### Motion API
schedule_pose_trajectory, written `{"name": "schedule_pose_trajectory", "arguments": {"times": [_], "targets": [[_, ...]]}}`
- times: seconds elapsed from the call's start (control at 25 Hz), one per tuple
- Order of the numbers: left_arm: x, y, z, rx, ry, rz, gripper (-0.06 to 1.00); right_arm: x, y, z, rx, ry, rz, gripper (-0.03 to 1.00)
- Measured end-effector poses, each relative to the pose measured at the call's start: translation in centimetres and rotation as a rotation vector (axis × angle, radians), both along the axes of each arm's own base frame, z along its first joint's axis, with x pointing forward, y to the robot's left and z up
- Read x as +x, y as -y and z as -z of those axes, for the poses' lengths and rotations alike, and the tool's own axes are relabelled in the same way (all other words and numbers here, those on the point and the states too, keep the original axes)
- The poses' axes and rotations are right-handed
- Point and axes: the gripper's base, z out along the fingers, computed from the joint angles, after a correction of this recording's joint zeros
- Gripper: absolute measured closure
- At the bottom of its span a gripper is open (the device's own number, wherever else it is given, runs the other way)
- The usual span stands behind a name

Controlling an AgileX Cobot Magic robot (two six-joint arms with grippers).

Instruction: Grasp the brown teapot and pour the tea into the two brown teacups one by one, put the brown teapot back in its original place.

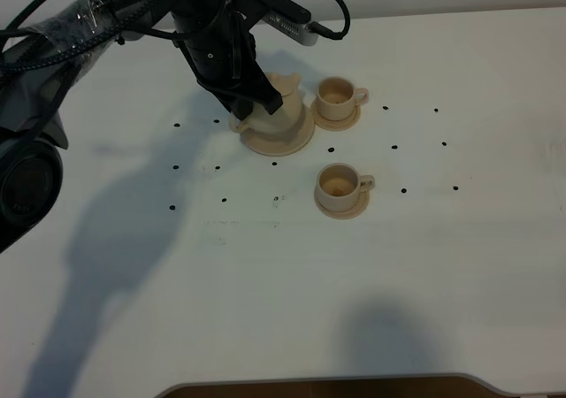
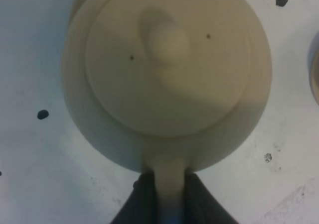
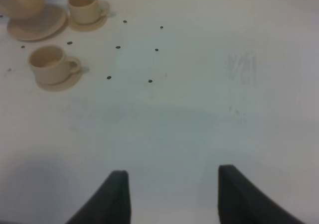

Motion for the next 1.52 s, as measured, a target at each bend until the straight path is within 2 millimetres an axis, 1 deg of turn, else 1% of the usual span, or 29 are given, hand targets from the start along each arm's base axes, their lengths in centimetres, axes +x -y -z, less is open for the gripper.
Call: {"name": "schedule_pose_trajectory", "arguments": {"times": [0.32, 0.6, 0.68, 0.92, 1.2, 1.32, 1.52], "targets": [[-0.3, 0.5, 0.0, -0.009, -0.006, 0.002, 0.82, 0.0, 0.0, 0.0, 0.000, 0.000, 0.000, 0.57], [-0.7, 0.1, -2.0, -0.009, 0.035, -0.009, 0.82, 0.0, 0.0, 0.0, 0.000, 0.000, 0.000, 0.57], [-1.1, -0.2, -2.2, -0.001, 0.032, -0.009, 0.82, 0.0, 0.0, 0.0, 0.000, 0.000, 0.000, 0.57], [-2.2, -0.7, -2.0, -0.006, 0.043, -0.020, 0.82, 0.0, 0.0, 0.0, 0.000, 0.000, 0.000, 0.57], [-4.2, -1.8, -2.2, -0.037, 0.129, -0.023, 0.82, 0.0, 0.0, 0.0, 0.000, 0.000, 0.000, 0.57], [-4.9, -2.2, -1.8, -0.048, 0.170, -0.013, 0.82, 0.0, 0.0, 0.0, 0.000, 0.000, 0.000, 0.57], [-5.8, -2.7, -0.5, -0.062, 0.234, 0.039, 0.82, 0.0, 0.0, 0.0, 0.000, 0.000, 0.000, 0.57]]}}
